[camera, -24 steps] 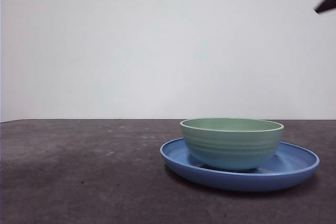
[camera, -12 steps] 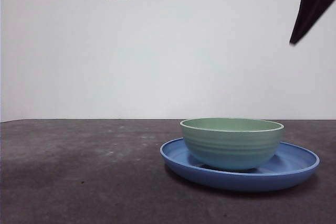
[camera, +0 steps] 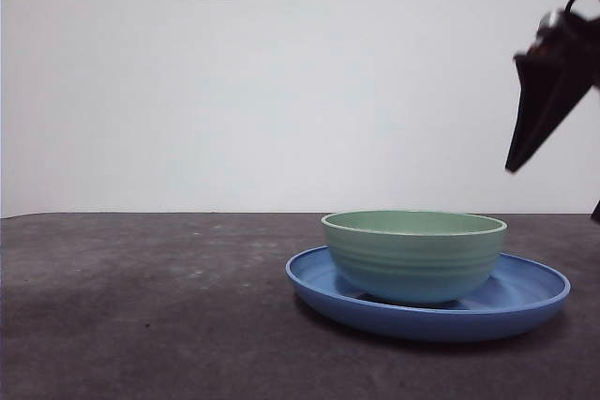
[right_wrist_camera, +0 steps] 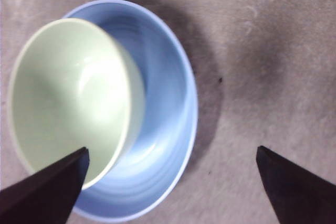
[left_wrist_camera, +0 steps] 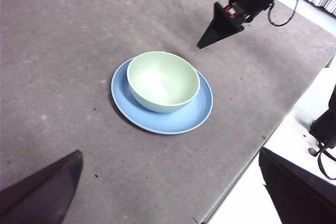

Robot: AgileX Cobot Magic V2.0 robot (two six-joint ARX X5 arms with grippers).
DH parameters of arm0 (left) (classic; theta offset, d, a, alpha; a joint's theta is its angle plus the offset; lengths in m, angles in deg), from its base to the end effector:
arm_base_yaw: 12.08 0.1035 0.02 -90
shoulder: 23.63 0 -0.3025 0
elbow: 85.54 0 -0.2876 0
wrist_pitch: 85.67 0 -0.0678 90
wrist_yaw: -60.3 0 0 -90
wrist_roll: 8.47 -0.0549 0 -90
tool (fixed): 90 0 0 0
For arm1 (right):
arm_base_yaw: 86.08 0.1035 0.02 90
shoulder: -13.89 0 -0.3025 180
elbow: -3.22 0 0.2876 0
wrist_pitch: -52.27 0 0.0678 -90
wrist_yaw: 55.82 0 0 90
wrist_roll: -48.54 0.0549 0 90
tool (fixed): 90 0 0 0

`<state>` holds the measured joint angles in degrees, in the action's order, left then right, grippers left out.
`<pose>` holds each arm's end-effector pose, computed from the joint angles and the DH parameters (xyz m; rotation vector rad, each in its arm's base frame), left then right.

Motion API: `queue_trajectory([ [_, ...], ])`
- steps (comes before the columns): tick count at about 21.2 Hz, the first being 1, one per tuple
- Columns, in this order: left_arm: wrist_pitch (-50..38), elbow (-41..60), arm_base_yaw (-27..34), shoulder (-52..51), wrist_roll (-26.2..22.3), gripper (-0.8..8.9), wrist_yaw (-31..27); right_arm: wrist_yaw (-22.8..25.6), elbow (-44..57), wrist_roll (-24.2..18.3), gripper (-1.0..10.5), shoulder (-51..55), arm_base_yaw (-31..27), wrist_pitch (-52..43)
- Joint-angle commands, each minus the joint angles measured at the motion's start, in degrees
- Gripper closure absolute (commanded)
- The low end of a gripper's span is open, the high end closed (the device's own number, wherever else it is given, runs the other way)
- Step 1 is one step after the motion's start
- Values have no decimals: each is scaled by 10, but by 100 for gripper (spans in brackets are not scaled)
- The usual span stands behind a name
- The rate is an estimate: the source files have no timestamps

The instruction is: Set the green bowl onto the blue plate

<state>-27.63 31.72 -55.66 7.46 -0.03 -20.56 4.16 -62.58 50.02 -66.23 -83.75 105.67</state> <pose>0.0773 -0.0856 0.3564 0.0067 0.5204 -0.8666 0.2891 0.0393 0.2237 0.3085 1.1685 0.4819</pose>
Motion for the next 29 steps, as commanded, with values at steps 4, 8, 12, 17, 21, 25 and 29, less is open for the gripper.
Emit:
queue_trajectory([
  [4,-9,-5,-3,2,2,184,2,-45,-9,-9,540,-79,-8,-45],
  [8,-9,-5,-3,2,2,185,2,-47,-9,-9,628,-127,-8,-66],
  [12,-9,-5,-3,2,2,184,2,-52,-9,-9,694,-158,-8,-78],
  [17,-9,-5,-3,2,2,185,2,-96,-9,-9,745,-188,-6,-90],
  [21,-9,-5,-3,2,2,185,2,-90,-9,-9,833,-195,-6,-90],
  [25,-9,-5,-3,2,2,185,2,-89,-9,-9,928,-195,-6,-90],
  [29,-9,-5,-3,2,2,185,2,-85,-17,-1,933,-195,-6,-91],
])
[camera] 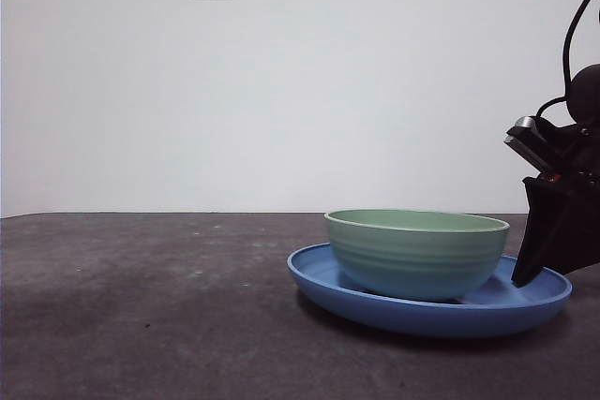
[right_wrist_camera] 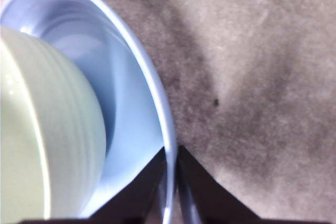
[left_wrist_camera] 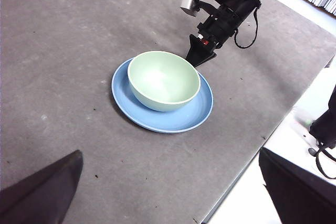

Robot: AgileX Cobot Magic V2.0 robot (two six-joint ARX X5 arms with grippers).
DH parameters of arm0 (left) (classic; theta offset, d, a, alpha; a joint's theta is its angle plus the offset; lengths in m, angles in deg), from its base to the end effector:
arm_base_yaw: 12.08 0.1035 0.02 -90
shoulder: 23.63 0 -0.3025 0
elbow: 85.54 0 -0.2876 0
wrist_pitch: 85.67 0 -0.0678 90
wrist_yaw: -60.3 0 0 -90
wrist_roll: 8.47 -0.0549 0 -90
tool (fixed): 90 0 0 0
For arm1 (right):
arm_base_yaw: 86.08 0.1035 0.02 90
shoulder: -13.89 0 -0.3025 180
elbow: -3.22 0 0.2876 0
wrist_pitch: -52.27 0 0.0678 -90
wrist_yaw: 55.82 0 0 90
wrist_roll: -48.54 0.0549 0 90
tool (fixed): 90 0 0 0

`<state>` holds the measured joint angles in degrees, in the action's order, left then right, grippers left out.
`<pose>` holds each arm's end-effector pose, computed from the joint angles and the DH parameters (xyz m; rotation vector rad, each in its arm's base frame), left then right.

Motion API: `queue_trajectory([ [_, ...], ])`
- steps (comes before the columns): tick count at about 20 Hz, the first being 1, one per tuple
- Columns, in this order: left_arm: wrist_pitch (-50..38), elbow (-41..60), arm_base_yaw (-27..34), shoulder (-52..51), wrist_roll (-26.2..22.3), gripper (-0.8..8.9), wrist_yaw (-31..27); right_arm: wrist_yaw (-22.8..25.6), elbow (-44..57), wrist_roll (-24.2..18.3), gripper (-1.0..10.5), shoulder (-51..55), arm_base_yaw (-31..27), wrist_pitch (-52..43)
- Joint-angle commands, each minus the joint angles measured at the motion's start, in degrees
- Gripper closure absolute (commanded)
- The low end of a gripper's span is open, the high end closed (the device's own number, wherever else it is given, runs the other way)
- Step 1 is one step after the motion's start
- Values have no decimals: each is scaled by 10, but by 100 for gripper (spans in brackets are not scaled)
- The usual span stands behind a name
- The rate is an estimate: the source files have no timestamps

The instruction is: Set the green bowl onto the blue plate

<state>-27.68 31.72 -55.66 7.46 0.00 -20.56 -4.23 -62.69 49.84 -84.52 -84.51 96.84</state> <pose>0.0774 -0.0857 0.3565 0.0059 0.5198 -0.8666 0.3305 0.0432 0.1402 0.4513 1.3067 0.5734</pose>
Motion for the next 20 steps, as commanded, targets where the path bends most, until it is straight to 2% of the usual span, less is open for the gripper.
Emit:
queue_trajectory([
  [1,-9,-5,-3,2,1,185,2,-1,-23,2,933,-12,2,3],
  [5,-9,-5,-3,2,1,185,2,35,-66,2,933,-12,14,53],
  [9,-9,-5,-3,2,1,185,2,40,-115,12,933,-12,56,82],
  [15,-9,-5,-3,2,1,185,2,43,-145,63,933,-13,147,58],
  [18,-9,-5,-3,2,1,185,2,74,-145,78,933,-14,187,37],
  [20,-9,-5,-3,2,1,184,2,74,-145,85,933,-16,202,24],
])
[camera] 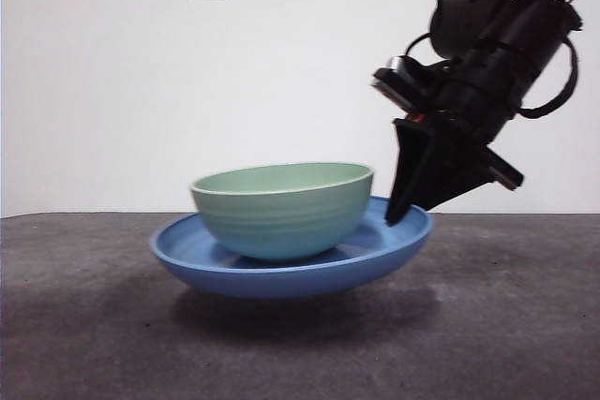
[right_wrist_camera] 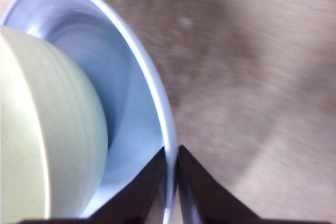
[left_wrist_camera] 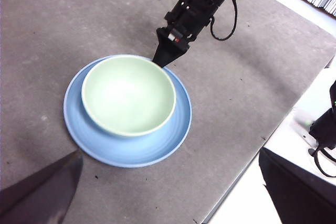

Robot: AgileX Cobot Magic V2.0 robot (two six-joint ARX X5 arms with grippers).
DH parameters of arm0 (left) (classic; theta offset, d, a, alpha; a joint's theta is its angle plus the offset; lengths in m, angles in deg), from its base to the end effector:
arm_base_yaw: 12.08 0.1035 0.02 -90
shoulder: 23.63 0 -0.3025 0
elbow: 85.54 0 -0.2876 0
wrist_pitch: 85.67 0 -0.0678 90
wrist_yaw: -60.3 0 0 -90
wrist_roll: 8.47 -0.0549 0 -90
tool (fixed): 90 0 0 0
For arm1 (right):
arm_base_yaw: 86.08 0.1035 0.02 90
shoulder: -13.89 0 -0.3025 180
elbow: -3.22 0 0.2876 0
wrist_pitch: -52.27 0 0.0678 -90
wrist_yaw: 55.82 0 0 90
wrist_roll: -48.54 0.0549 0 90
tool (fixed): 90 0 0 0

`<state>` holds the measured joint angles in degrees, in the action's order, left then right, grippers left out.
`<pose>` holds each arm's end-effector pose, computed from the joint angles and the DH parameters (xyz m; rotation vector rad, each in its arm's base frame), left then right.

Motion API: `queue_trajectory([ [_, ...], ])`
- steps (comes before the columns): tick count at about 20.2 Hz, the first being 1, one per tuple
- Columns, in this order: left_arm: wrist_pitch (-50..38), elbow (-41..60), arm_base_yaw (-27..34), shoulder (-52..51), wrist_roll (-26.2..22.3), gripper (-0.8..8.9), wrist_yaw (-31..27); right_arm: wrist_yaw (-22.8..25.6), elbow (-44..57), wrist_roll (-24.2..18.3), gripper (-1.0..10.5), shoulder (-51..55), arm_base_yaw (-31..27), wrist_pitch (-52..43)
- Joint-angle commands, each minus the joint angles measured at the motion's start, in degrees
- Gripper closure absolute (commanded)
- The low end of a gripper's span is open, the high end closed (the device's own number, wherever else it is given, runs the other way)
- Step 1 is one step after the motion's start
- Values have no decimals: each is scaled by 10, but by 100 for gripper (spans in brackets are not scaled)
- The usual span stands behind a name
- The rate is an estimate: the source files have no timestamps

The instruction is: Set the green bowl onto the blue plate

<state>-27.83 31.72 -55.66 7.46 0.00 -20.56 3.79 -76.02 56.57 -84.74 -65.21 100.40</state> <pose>0.0775 -0.0858 0.3568 0.0051 0.5172 -0.8670 0.3458 0.1616 0.2007 0.2157 1.2649 0.7007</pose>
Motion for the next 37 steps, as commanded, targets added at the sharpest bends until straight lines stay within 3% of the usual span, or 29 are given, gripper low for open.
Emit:
queue_trajectory([
  [1,-8,-5,-3,2,2,184,2,-7,-12,23,933,-16,13,-16],
  [14,-8,-5,-3,2,1,185,2,-17,-12,38,931,-80,16,-52],
  [19,-8,-5,-3,2,1,185,2,-14,-12,37,778,-80,16,-56],
  [23,-7,-5,-3,2,1,184,2,-10,-23,35,770,-66,0,-54],
  [26,-7,-5,-3,2,1,184,2,-10,-45,33,744,-26,-24,-32],
  [31,-7,-5,-3,2,1,185,2,-10,-64,-16,553,100,-50,50],
  [37,-8,-5,-3,2,1,184,2,46,-63,-66,439,269,-42,154],
])
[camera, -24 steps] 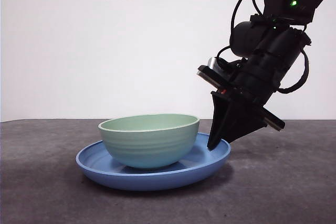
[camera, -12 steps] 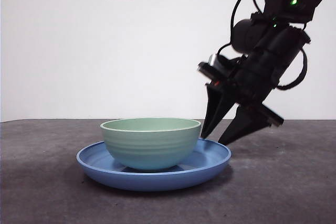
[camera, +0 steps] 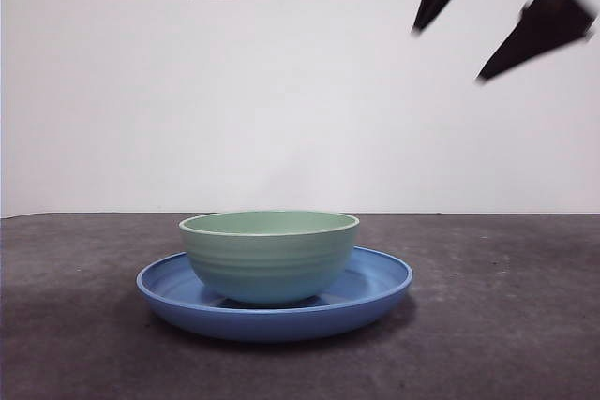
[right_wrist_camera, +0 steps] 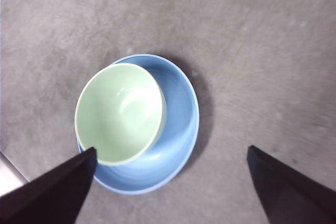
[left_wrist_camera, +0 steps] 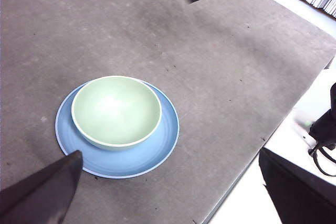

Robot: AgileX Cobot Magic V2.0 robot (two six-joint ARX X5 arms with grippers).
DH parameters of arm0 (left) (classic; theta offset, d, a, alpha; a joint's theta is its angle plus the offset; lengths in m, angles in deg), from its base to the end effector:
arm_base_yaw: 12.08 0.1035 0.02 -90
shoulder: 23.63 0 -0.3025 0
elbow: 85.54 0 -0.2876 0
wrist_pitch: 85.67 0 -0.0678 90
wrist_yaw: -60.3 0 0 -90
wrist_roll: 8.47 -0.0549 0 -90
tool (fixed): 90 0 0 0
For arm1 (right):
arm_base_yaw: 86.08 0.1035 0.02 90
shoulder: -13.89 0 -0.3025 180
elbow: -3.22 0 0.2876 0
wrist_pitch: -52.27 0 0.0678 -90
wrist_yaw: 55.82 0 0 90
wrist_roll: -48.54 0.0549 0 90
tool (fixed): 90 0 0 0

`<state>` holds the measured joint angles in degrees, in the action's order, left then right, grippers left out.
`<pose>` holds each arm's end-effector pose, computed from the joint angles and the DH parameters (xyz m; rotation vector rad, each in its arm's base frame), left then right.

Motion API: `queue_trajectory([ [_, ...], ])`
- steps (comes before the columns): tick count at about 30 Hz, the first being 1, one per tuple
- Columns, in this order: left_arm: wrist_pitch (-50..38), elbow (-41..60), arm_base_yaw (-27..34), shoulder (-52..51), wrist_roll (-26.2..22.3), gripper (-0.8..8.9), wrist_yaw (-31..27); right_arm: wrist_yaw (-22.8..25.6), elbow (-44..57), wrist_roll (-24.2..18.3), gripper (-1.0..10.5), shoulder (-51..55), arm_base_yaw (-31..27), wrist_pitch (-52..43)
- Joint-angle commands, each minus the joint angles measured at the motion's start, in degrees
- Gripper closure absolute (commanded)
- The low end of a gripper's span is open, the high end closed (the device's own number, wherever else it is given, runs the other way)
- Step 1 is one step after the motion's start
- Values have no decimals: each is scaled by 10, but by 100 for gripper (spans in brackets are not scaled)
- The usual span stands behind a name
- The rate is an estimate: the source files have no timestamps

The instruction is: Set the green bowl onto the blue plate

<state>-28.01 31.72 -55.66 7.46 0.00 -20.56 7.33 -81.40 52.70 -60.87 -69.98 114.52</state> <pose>0.0776 -0.0859 0.3571 0.0041 0.5141 -0.8674 0.2767 0.1057 0.3521 0.1518 0.9561 0.6619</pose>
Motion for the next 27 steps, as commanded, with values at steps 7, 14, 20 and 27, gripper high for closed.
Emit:
queue_trajectory([
  [7,-7,-5,-3,2,1,185,2,30,-5,-47,392,144,7,87],
  [14,-7,-5,-3,2,1,185,2,29,58,-57,392,247,7,86],
  [20,-7,-5,-3,2,1,185,2,29,126,-74,393,312,7,85],
  [27,-7,-5,-3,2,1,188,1,22,164,-74,393,345,7,85],
])
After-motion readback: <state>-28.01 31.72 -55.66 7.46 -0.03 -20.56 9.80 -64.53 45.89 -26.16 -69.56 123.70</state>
